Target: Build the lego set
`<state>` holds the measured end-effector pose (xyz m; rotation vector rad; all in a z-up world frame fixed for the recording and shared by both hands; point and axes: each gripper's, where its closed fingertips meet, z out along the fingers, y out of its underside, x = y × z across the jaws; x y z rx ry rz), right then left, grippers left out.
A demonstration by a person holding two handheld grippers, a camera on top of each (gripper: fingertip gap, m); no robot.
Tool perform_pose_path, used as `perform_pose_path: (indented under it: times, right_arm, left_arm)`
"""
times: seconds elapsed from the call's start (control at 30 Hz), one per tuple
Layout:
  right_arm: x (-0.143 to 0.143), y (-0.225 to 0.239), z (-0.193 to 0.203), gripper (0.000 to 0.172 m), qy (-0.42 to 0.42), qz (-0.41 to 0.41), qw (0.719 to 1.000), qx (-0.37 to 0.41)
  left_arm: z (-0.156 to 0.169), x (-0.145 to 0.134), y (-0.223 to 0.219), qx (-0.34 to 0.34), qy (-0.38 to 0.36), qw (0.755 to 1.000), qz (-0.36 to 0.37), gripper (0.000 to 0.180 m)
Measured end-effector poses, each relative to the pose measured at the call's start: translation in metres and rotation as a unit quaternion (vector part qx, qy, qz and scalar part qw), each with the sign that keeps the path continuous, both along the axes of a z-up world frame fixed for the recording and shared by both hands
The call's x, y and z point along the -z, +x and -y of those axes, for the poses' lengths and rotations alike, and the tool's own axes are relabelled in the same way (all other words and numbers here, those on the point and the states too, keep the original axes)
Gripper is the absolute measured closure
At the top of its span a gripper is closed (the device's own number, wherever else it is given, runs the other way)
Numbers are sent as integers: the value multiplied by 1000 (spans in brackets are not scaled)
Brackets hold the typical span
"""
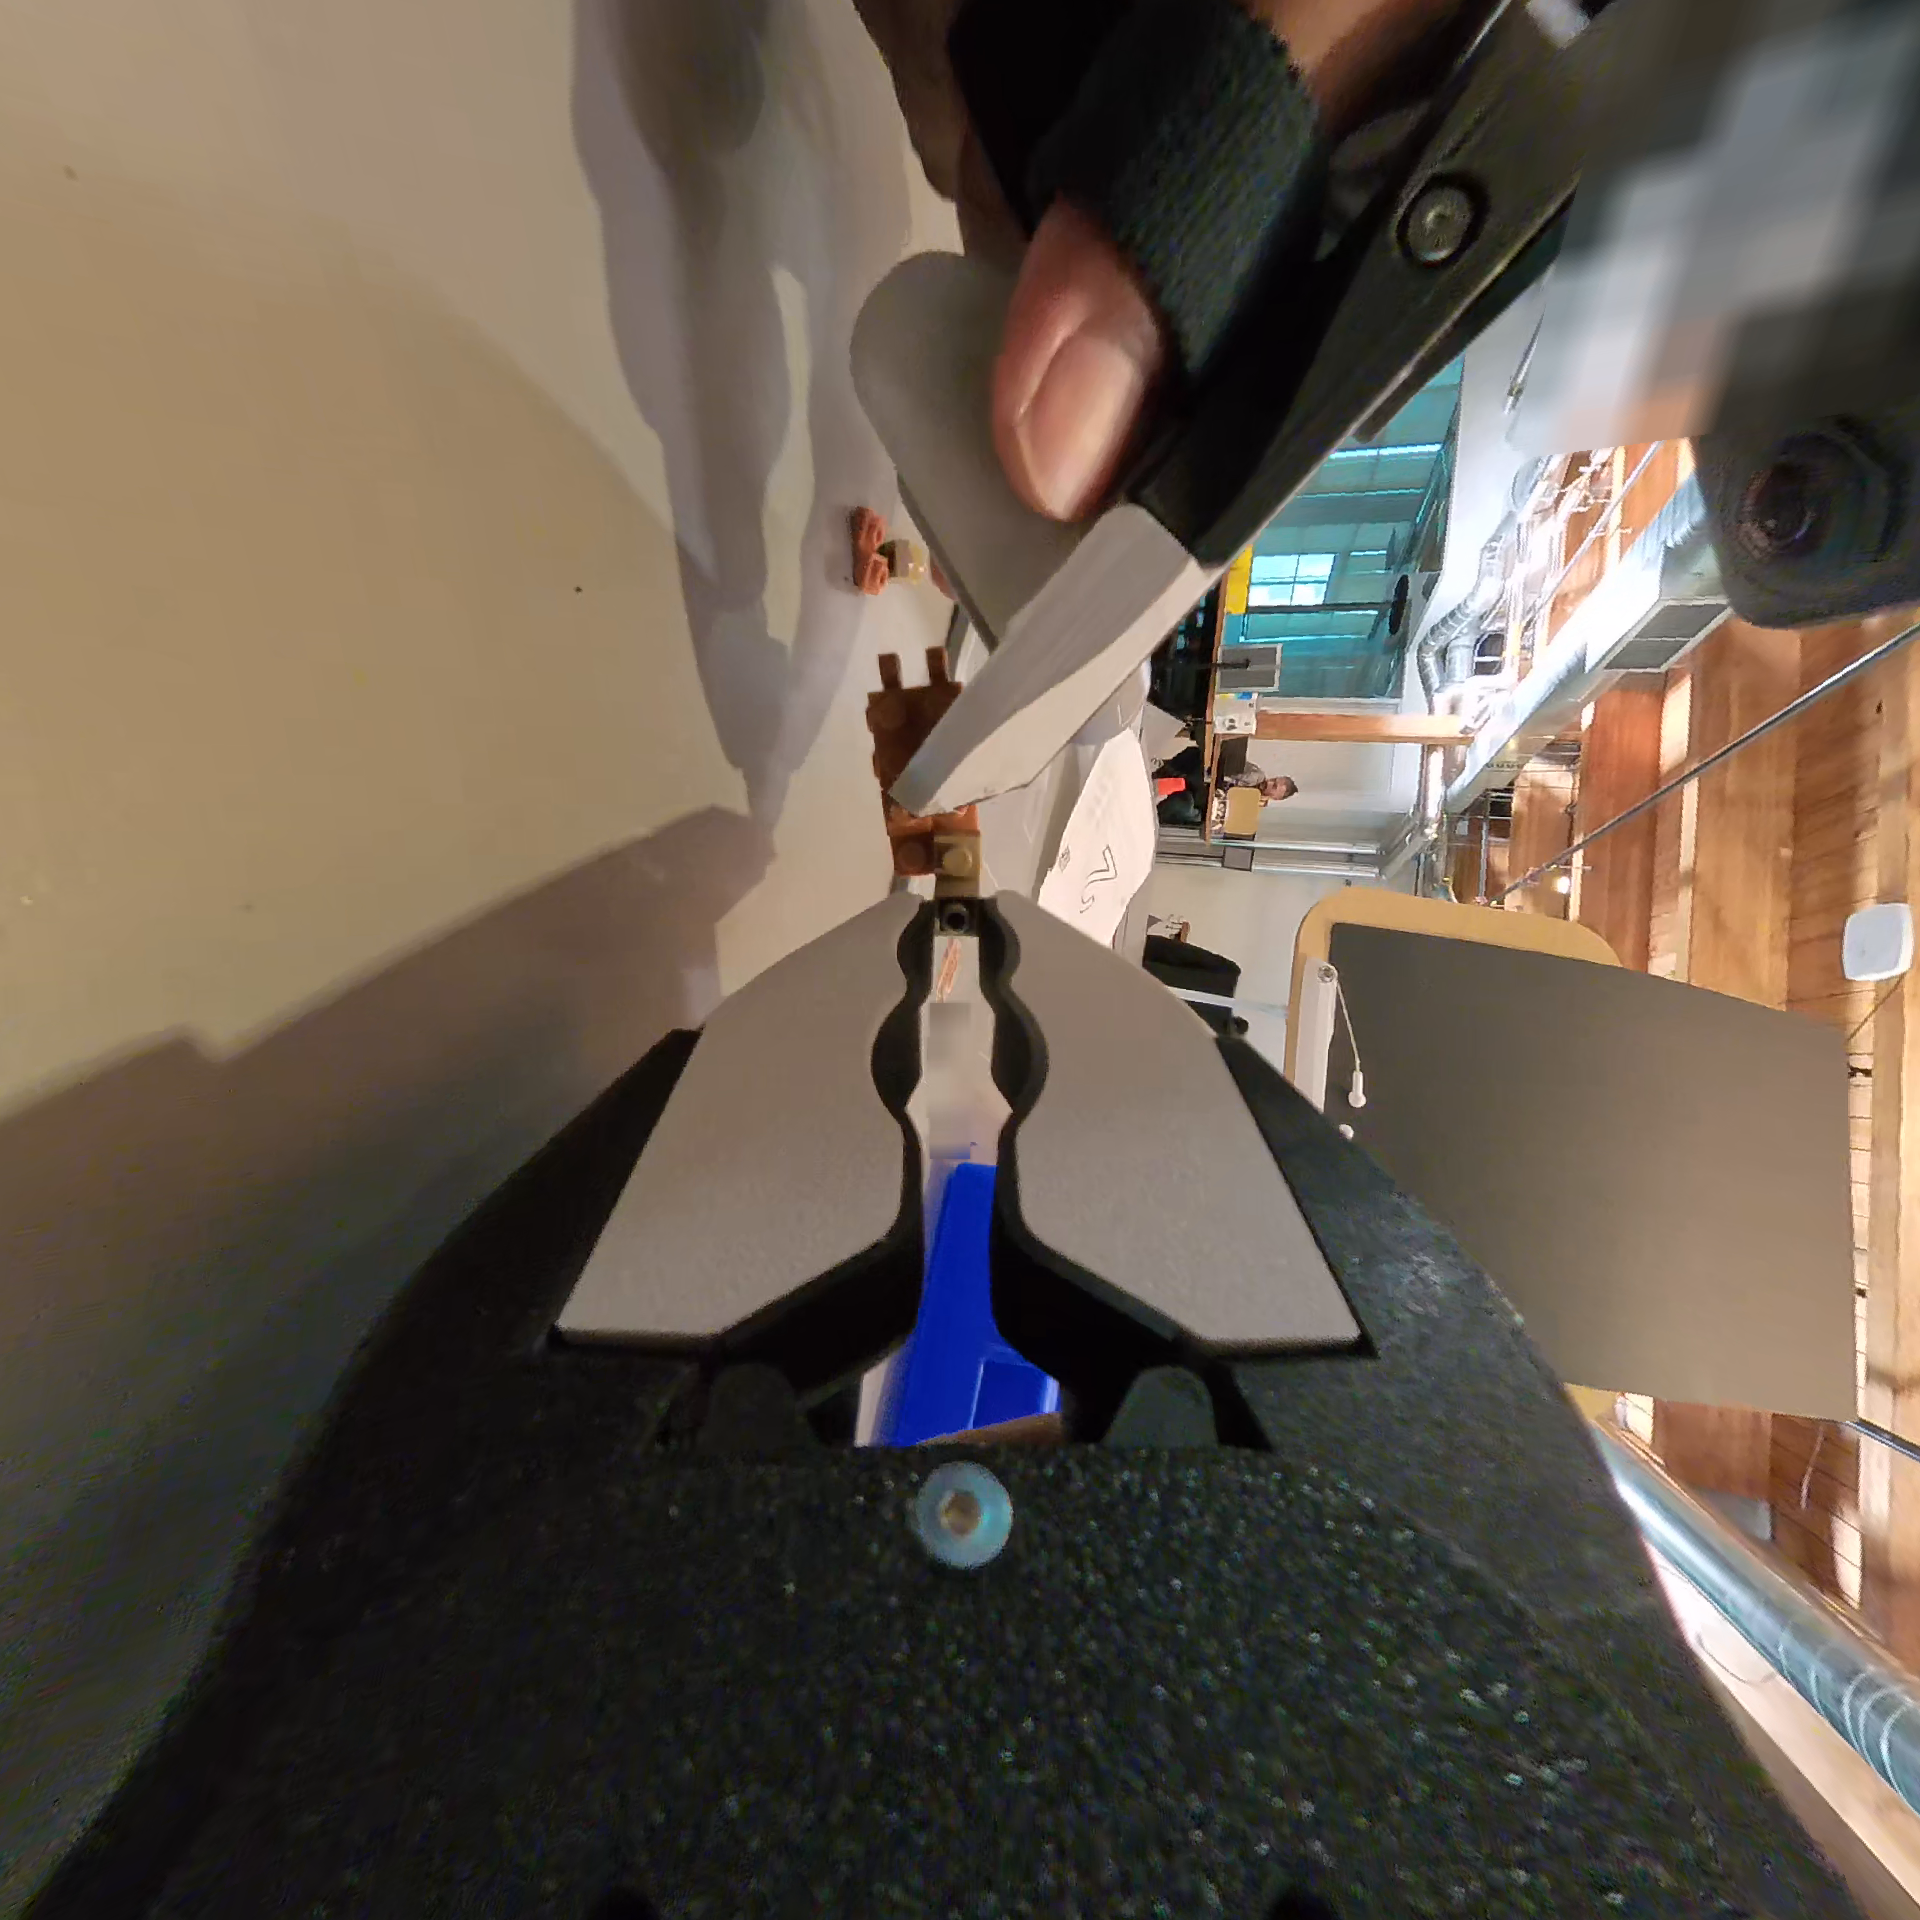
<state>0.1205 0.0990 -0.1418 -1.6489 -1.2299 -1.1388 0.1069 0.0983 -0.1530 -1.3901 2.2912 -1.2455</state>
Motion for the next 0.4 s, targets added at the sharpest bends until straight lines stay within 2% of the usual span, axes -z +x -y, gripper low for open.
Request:
perform_pose_path:
  times: [0.4]
  right_arm:
    - [0, 9, -5, 164, 3, 72, 991, 115]
  left_arm:
    - [-6, 0, 8, -42, 58, 997, 32, 166]
